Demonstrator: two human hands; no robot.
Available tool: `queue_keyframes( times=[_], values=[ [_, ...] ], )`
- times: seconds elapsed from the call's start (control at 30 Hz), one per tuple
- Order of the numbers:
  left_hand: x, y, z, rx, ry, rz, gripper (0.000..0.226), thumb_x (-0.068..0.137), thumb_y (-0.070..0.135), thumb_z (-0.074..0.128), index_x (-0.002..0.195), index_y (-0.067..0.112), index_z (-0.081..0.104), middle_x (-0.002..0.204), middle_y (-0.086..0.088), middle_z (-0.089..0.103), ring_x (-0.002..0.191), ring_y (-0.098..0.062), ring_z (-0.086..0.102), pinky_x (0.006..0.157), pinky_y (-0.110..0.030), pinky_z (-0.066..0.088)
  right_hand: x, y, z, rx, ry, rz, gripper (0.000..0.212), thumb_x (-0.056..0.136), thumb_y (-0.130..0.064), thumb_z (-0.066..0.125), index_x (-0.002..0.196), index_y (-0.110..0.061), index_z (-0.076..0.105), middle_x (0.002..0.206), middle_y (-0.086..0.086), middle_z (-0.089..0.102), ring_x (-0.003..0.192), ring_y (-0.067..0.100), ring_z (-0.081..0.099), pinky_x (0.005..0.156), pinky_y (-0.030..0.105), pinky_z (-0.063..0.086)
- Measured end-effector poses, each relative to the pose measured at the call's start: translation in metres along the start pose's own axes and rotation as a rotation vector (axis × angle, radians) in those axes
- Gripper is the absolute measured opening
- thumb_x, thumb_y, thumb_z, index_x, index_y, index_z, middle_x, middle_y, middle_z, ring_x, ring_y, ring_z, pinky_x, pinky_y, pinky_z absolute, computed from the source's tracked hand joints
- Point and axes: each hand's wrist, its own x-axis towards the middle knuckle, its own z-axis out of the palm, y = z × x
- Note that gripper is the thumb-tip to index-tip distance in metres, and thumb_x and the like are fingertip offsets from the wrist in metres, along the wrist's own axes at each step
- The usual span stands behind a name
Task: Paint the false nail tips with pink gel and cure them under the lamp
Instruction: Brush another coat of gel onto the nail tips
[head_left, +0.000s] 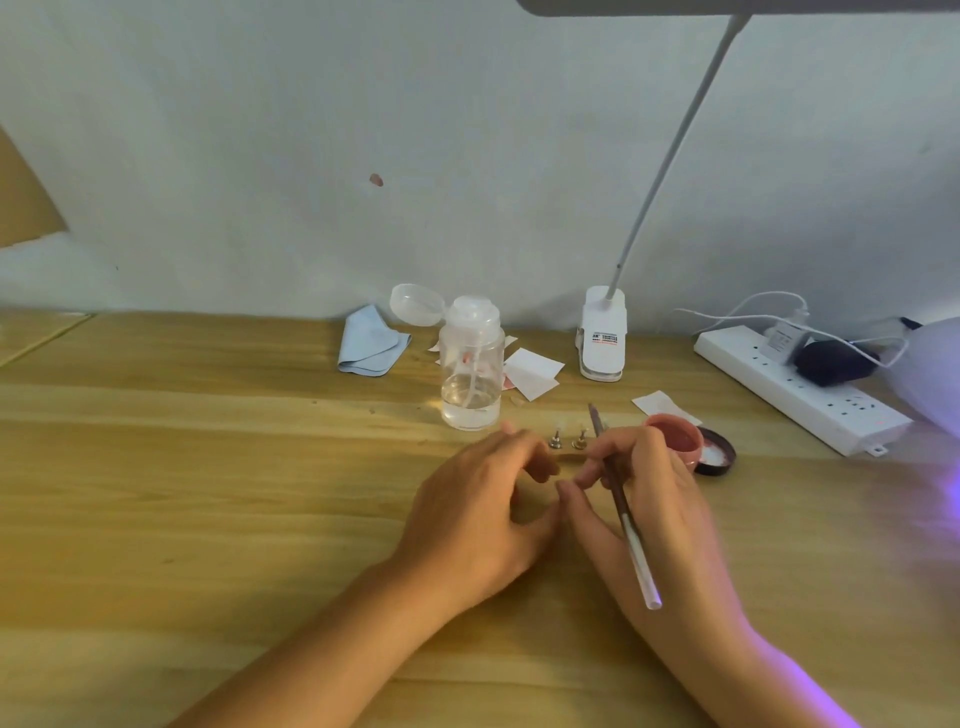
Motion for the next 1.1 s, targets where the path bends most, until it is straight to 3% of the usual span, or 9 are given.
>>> queue_keyframes(
  times=[0.17,0.33,0.43,0.57,0.67,0.87,0.93,1.03,1.1],
  values=[
    [0.005,-0.003,0.004,-0.207,-0.062,0.007,0.026,0.070,0.051,0.052,0.087,0.035,0.063,0.084,0.017,0.062,0.067,-0.012,0.056,0.063,-0.035,0.049,-0.002,0.004,0.000,0.003,0.002,0.020,0.029,0.083,-0.017,0.073,0.100,-0.017,0.050,0.085,-0.017,0.054,0.086,0.013,0.057,0.077,0.045,0.050],
    [0.007,-0.005,0.004,-0.195,-0.088,0.012,0.019,0.074,0.049,0.057,0.086,0.040,0.068,0.082,0.026,0.055,0.064,-0.008,0.053,0.069,-0.032,0.049,0.000,0.001,-0.001,0.005,0.027,0.010,0.020,0.089,-0.027,0.066,0.099,-0.017,0.052,0.089,-0.021,0.053,0.087,0.012,0.054,0.078,0.042,0.049],
    [0.008,-0.010,0.005,-0.200,-0.072,0.007,0.005,0.081,0.038,0.069,0.085,0.035,0.070,0.081,0.029,0.055,0.057,-0.002,0.050,0.087,-0.019,0.044,0.010,0.000,-0.013,0.071,0.137,0.048,0.014,0.095,-0.033,0.054,0.100,-0.020,0.058,0.087,-0.020,0.058,0.084,0.016,0.057,0.073,0.037,0.048],
    [0.008,-0.012,0.005,-0.200,-0.079,-0.008,0.008,0.084,0.037,0.067,0.089,0.038,0.072,0.078,0.021,0.059,0.060,0.000,0.050,0.061,-0.019,0.037,0.033,0.010,-0.045,0.228,0.250,0.191,0.023,0.096,-0.044,0.051,0.092,-0.031,0.069,0.073,-0.008,0.069,0.070,0.009,0.065,0.067,0.019,0.048],
    [0.010,-0.011,0.005,-0.199,-0.094,-0.039,0.011,0.081,0.041,0.066,0.090,0.039,0.073,0.075,0.022,0.062,0.060,0.003,0.052,0.058,-0.020,0.038,0.045,0.024,-0.063,0.138,0.219,0.255,0.036,0.099,-0.042,0.050,0.067,-0.033,0.065,0.069,-0.008,0.070,0.071,0.001,0.064,0.064,0.010,0.043],
    [0.010,-0.007,0.004,-0.147,-0.129,-0.061,0.009,0.085,0.039,0.070,0.093,0.038,0.073,0.077,0.029,0.060,0.060,0.006,0.051,0.054,-0.013,0.029,0.041,0.047,-0.061,-0.005,0.052,0.399,0.011,0.091,-0.037,0.055,0.084,-0.028,0.053,0.061,-0.003,0.066,0.061,0.011,0.061,0.059,0.033,0.047],
    [0.010,-0.006,0.003,-0.138,-0.127,-0.059,0.010,0.088,0.037,0.069,0.096,0.037,0.074,0.077,0.027,0.057,0.061,0.005,0.050,0.056,-0.013,0.030,0.038,0.050,-0.057,-0.023,0.028,0.427,0.014,0.090,-0.038,0.056,0.082,-0.028,0.051,0.062,-0.004,0.066,0.065,0.015,0.063,0.063,0.035,0.049],
    [0.010,-0.007,0.002,-0.138,-0.140,-0.063,0.011,0.089,0.037,0.069,0.098,0.036,0.075,0.082,0.020,0.053,0.063,0.001,0.048,0.075,-0.025,0.045,0.035,0.054,-0.053,-0.067,0.014,0.432,0.018,0.091,-0.039,0.058,0.081,-0.026,0.051,0.064,-0.007,0.066,0.067,0.016,0.063,0.063,0.031,0.046],
    [0.009,-0.007,0.002,-0.140,-0.143,-0.067,0.009,0.088,0.038,0.070,0.096,0.037,0.075,0.086,0.021,0.051,0.062,-0.002,0.048,0.077,-0.026,0.047,0.034,0.056,-0.052,-0.081,0.025,0.429,0.019,0.091,-0.039,0.058,0.081,-0.024,0.052,0.064,-0.007,0.065,0.066,0.017,0.063,0.063,0.029,0.045]
  ],
)
